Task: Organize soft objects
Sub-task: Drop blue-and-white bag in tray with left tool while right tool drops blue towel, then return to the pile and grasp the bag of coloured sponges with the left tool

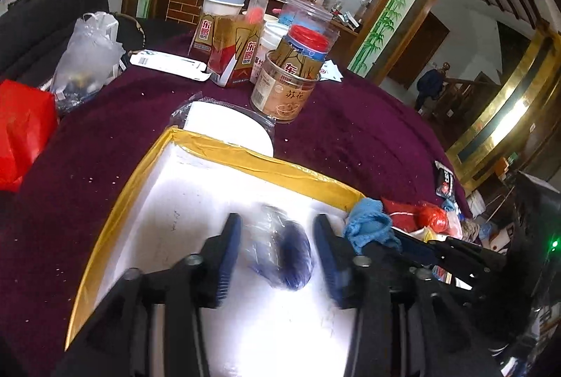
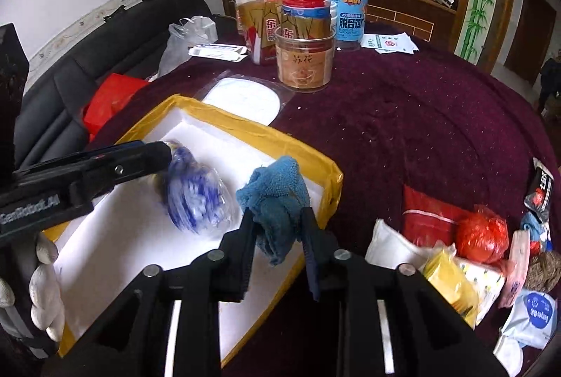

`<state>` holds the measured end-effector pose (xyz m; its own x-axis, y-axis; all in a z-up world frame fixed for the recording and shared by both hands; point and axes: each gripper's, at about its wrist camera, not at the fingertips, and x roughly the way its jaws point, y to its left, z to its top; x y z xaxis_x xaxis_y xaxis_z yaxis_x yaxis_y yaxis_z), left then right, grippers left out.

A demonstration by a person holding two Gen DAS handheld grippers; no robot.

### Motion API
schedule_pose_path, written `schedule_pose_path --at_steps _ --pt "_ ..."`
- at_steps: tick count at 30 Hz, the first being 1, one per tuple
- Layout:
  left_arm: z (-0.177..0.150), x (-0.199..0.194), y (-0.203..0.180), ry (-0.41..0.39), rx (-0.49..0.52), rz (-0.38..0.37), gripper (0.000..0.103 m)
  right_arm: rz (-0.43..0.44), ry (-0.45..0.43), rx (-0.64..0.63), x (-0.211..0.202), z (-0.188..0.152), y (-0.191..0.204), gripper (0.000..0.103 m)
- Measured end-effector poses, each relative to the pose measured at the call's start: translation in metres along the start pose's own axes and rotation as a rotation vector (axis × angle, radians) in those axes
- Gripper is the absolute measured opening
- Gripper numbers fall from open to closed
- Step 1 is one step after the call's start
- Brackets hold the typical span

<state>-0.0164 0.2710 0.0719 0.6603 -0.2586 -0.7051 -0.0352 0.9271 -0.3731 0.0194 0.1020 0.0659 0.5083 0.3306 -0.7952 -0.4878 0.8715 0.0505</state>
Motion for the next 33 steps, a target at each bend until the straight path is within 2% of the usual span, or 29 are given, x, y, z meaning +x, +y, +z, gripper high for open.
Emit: schedule_pose_path --at_steps 2,3,7,11,13,15,16,17,18,19,21,24,29,33 --pt "0.002 0.003 0.001 -0.002 -0.017 -0.001 0.064 -0.004 -0.001 0.017 0.004 0.003 -0.003 0.065" --pt "0.003 0.005 0.001 -0.007 -0.024 0.0 0.065 -0.002 -0.012 0.033 0.004 0.005 -0.005 0.07" --pt "0.006 0.005 0.004 -0.002 -0.05 -0.007 0.065 0.002 -0.046 0.051 -0.008 0.008 -0.009 0.072" --pt "0.004 -0.013 0.0 -0.038 -0.052 -0.005 0.065 -0.033 -0.152 0.068 -0.05 0.002 -0.022 0.072" --pt "0.003 -0.026 -0.008 -0.069 -0.035 0.003 0.068 -0.078 -0.231 0.076 -0.08 -0.007 -0.033 0.072" --pt "-0.001 -0.041 -0.021 -0.104 -0.009 0.002 0.073 -0.161 -0.341 0.086 -0.117 -0.025 -0.043 0.084" --pt "-0.003 -0.047 -0.028 -0.115 0.005 -0.001 0.075 -0.209 -0.403 0.097 -0.136 -0.037 -0.051 0.099" --pt "-0.007 -0.054 -0.039 -0.129 0.025 -0.007 0.076 -0.236 -0.437 0.106 -0.145 -0.046 -0.055 0.103" --pt "-0.011 -0.058 -0.047 -0.136 0.041 -0.013 0.076 -0.284 -0.491 0.124 -0.158 -0.059 -0.064 0.103" --pt "-0.015 -0.061 -0.059 -0.137 0.066 -0.023 0.077 -0.312 -0.509 0.135 -0.164 -0.068 -0.072 0.103" --pt "-0.024 -0.061 -0.081 -0.121 0.108 -0.04 0.077 -0.37 -0.462 0.182 -0.166 -0.085 -0.098 0.103" --pt "-0.042 -0.051 -0.116 -0.075 0.163 -0.071 0.077 -0.357 -0.371 0.279 -0.157 -0.112 -0.139 0.103" --pt "-0.078 -0.015 -0.164 0.039 0.214 -0.069 0.077 -0.394 -0.346 0.372 -0.148 -0.156 -0.18 0.103" --pt "-0.096 0.015 -0.194 0.098 0.242 -0.039 0.077 -0.377 -0.353 0.454 -0.142 -0.189 -0.205 0.103"
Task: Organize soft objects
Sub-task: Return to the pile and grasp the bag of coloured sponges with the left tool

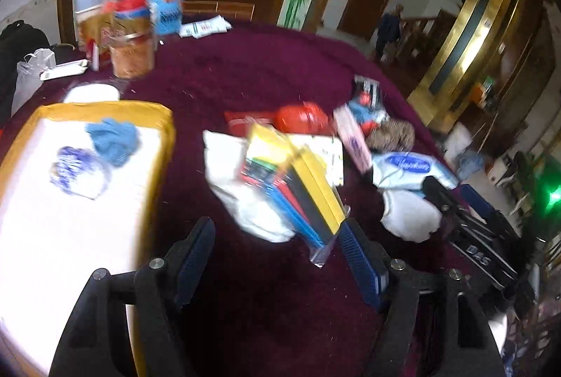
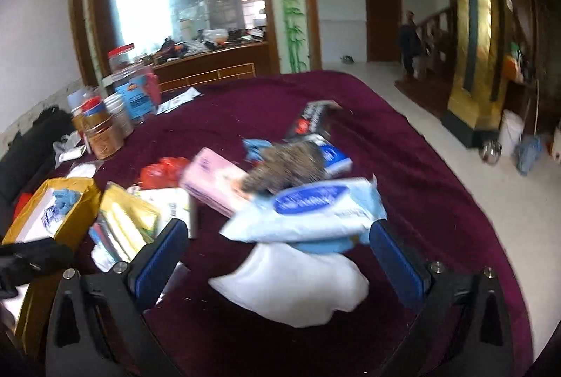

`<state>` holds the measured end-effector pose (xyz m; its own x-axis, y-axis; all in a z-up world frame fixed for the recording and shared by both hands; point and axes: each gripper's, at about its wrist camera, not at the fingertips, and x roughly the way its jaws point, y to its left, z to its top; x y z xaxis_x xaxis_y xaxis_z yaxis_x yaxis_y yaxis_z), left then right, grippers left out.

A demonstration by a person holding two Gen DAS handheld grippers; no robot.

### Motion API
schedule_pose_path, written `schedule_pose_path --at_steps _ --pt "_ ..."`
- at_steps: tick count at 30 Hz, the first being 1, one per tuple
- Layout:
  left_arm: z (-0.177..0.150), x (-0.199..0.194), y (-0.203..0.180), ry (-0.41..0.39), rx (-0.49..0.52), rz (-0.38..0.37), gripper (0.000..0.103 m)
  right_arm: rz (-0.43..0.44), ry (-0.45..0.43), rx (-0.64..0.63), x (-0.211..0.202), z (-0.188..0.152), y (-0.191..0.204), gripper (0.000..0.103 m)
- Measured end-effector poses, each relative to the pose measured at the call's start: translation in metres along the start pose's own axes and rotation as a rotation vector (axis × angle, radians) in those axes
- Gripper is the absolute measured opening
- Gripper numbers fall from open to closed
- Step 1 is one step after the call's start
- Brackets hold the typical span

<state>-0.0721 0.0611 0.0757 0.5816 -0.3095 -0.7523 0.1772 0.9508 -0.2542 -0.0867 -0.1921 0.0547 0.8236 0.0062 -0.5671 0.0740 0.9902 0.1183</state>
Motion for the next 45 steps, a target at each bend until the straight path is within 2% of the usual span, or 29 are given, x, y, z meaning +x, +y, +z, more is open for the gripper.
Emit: schedule_pose_path --at_steps 2,4,7,9,10,11,13,15,18,20,23,25,26,27,30,31,32,35,37,39,42,45 --pt "0.0 0.016 -0.012 0.013 0.015 0.044 0.077 0.017 0.026 0.05 0.005 -0.002 -0.009 0.103" --pt "0.003 0.031 -0.021 -0.001 0.028 0.133 0.077 0.052 0.01 0.087 0.002 0.0 -0.016 0.103" --pt "0.007 0.044 -0.032 -0.024 0.049 0.155 0.076 0.075 0.026 0.093 0.004 -0.001 -0.016 0.103" --pt "0.006 0.049 -0.048 -0.017 0.118 0.12 0.051 0.082 0.027 0.086 0.003 -0.001 -0.015 0.103" --pt "0.003 0.049 -0.056 -0.024 0.152 0.104 0.029 0.09 0.025 0.083 0.003 -0.001 -0.013 0.103" --pt "0.002 0.049 -0.061 -0.022 0.176 0.092 0.024 0.095 0.024 0.082 0.003 -0.001 -0.012 0.103" --pt "0.0 0.054 -0.07 0.011 0.2 0.065 0.024 0.107 0.023 0.087 0.002 -0.001 -0.012 0.103" --pt "0.0 0.06 -0.076 0.016 0.207 0.084 0.025 0.114 0.018 0.109 0.001 0.0 -0.016 0.103" --pt "-0.002 0.068 -0.083 0.025 0.226 0.127 0.043 0.131 -0.002 0.18 -0.004 0.0 -0.031 0.103" --pt "-0.004 0.07 -0.084 0.043 0.203 0.107 0.066 0.141 -0.013 0.232 -0.006 -0.001 -0.042 0.103" --pt "-0.007 0.067 -0.093 0.032 0.18 0.096 0.08 0.158 -0.011 0.311 -0.004 -0.002 -0.057 0.103" --pt "-0.005 0.074 -0.105 0.027 0.194 0.141 0.082 0.173 0.015 0.335 0.001 -0.003 -0.061 0.103" --pt "-0.004 0.082 -0.112 0.034 0.207 0.207 0.082 0.174 0.018 0.338 0.002 -0.002 -0.061 0.103" --pt "-0.004 0.088 -0.115 0.041 0.211 0.241 0.083 0.172 0.014 0.335 0.002 -0.002 -0.059 0.103" --pt "-0.003 0.106 -0.115 0.046 0.205 0.268 0.085 0.164 0.005 0.309 0.003 -0.002 -0.056 0.103" --pt "-0.004 0.109 -0.115 0.043 0.215 0.269 0.082 0.16 0.005 0.298 0.004 -0.002 -0.054 0.103" --pt "-0.007 0.11 -0.115 0.041 0.25 0.274 0.068 0.16 0.002 0.293 0.004 -0.002 -0.054 0.103" --pt "-0.015 0.101 -0.108 0.073 0.347 0.221 0.064 0.157 0.004 0.289 0.004 -0.002 -0.052 0.103" --pt "-0.019 0.091 -0.096 0.097 0.37 0.219 0.063 0.158 0.003 0.302 0.005 -0.002 -0.054 0.103" --pt "-0.026 0.077 -0.079 0.126 0.37 0.187 0.063 0.164 0.01 0.316 0.007 -0.003 -0.055 0.103" --pt "-0.038 0.051 -0.061 0.139 0.354 0.073 0.063 0.171 0.027 0.331 0.011 -0.004 -0.056 0.103" --pt "-0.046 0.032 -0.048 0.118 0.308 0.08 0.072 0.17 0.033 0.334 0.012 -0.005 -0.056 0.103"
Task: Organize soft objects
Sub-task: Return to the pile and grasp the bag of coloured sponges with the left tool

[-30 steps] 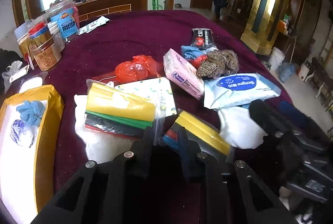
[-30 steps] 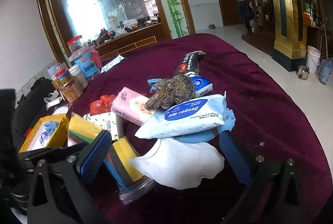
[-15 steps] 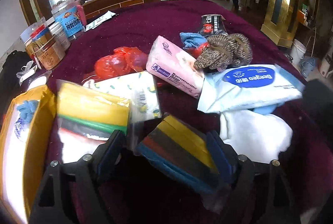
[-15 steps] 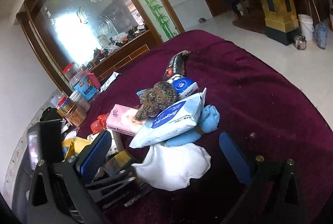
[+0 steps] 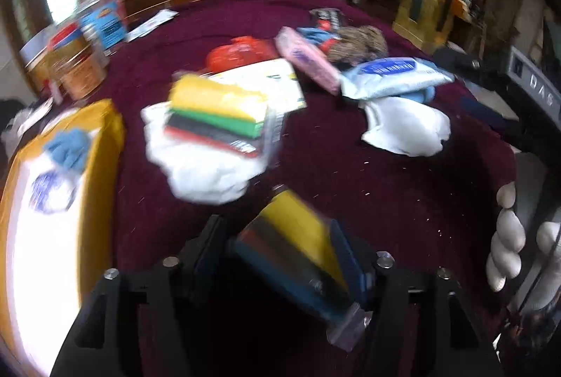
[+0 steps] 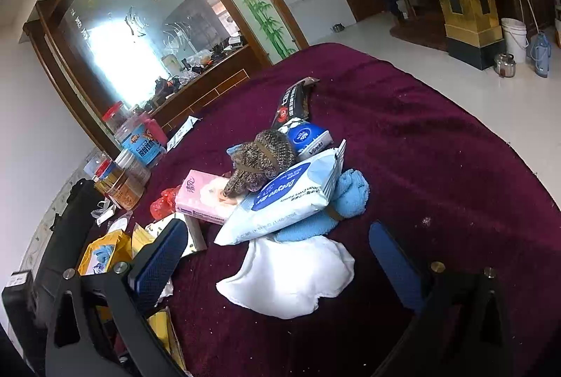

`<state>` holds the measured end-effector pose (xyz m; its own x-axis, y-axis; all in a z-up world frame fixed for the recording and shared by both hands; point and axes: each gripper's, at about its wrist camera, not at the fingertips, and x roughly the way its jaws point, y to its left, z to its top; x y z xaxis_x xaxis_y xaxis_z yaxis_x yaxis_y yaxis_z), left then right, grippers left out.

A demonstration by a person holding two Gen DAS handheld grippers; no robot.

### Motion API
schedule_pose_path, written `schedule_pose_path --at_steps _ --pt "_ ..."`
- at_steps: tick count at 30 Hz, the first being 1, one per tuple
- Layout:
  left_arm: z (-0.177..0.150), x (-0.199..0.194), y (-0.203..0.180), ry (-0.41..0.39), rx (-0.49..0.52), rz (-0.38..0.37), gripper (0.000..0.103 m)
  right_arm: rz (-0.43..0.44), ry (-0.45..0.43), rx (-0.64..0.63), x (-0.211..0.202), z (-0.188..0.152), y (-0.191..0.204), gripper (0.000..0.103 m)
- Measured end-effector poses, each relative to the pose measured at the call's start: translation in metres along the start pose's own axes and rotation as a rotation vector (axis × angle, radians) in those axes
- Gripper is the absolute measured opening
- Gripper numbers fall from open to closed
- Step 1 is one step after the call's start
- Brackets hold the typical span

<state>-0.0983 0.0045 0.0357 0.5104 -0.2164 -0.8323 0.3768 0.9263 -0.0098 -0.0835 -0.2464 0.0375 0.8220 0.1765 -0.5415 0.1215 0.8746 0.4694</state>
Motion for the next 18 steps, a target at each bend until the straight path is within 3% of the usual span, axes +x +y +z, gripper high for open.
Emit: schedule_pose_path --at_steps 7,12,13,14,15,18 --pt "-0.012 0.003 0.021 0.046 -0.249 -0.034 0.081 -0.013 0.007 -0.012 0.001 -0.001 0.001 0.103" --pt "0.006 0.018 -0.017 0.03 -0.176 0.018 0.08 -0.03 0.004 -0.019 0.001 -0.001 0.002 0.103" --pt "0.008 0.026 -0.026 0.041 -0.147 0.02 0.073 -0.032 0.005 -0.017 0.001 -0.001 0.002 0.103" --pt "0.008 0.033 -0.035 0.052 -0.105 0.035 0.047 -0.033 0.006 -0.013 0.001 -0.001 0.0 0.103" --pt "0.007 0.03 -0.046 0.011 -0.046 0.055 0.046 -0.032 0.007 -0.005 0.001 -0.001 -0.001 0.103" --pt "0.004 0.024 -0.054 0.003 0.0 -0.013 0.042 -0.02 0.011 0.031 0.001 0.001 -0.009 0.103"
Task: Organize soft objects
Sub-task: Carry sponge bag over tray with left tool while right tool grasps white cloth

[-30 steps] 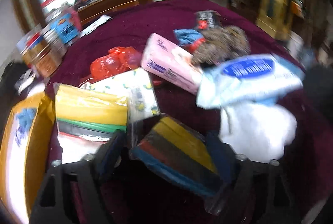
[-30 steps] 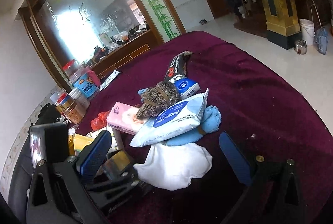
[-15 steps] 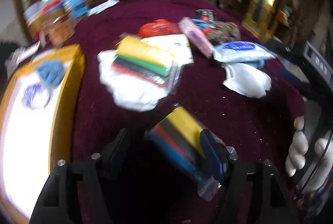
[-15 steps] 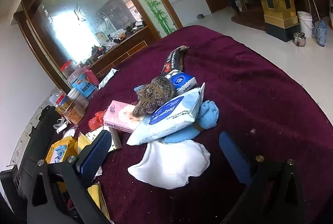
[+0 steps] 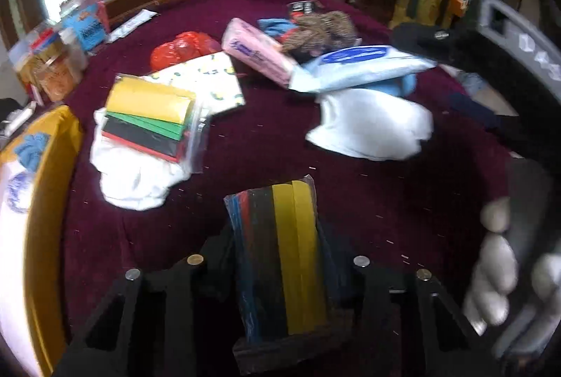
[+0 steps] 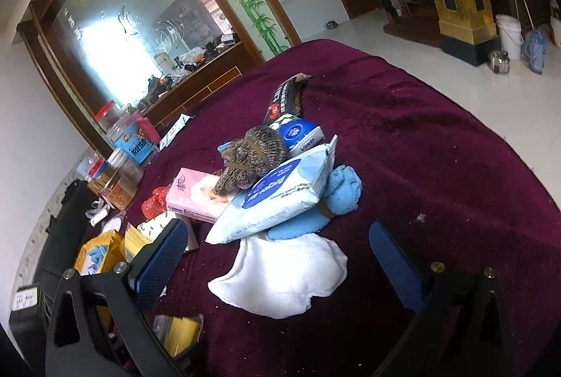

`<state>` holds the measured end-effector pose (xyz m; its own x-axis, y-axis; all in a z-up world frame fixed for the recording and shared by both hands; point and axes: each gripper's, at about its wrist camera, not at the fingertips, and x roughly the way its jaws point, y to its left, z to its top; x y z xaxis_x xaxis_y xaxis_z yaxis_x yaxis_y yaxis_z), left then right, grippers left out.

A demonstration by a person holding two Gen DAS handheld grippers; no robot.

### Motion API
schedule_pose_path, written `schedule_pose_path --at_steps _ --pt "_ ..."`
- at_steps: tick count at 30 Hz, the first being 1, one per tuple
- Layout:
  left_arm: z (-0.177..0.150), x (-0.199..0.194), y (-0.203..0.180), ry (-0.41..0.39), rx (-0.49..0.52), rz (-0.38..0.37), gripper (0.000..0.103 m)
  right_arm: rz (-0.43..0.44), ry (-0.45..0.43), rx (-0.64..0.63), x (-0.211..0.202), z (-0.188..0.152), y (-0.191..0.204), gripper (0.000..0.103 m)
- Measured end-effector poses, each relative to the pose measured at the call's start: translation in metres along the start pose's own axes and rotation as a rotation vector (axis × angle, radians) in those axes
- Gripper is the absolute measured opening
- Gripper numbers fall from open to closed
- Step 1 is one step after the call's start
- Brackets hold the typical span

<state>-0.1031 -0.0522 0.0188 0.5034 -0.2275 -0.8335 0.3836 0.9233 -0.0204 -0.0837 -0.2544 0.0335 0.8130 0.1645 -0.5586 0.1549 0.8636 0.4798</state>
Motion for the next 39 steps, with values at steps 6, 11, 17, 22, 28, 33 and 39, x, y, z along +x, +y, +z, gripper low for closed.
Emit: schedule_pose_path --at_steps 6,11,17,22,28,33,39 --pt "-0.01 -0.04 0.024 -0.081 -0.041 -0.115 0.042 -0.004 0.015 0.026 0.002 0.001 -0.005 0.103" --pt "-0.017 -0.082 0.063 -0.145 -0.117 -0.149 0.042 -0.067 0.127 -0.076 0.024 -0.001 0.014 0.102" --pt "-0.03 -0.121 0.134 -0.213 -0.243 -0.118 0.042 -0.299 0.282 -0.368 0.058 -0.02 0.051 0.058" --pt "-0.049 -0.141 0.199 -0.249 -0.365 -0.064 0.042 -0.224 0.304 -0.377 0.029 -0.023 0.06 0.02" --pt "-0.062 -0.151 0.276 -0.252 -0.456 0.043 0.042 -0.12 0.276 -0.415 -0.013 -0.027 0.1 0.02" --pt "-0.052 -0.134 0.32 -0.203 -0.486 0.09 0.043 0.07 0.284 -0.437 -0.017 -0.024 0.168 0.02" --pt "-0.024 -0.097 0.346 -0.128 -0.48 0.132 0.043 0.205 0.358 -0.543 0.02 -0.049 0.264 0.02"
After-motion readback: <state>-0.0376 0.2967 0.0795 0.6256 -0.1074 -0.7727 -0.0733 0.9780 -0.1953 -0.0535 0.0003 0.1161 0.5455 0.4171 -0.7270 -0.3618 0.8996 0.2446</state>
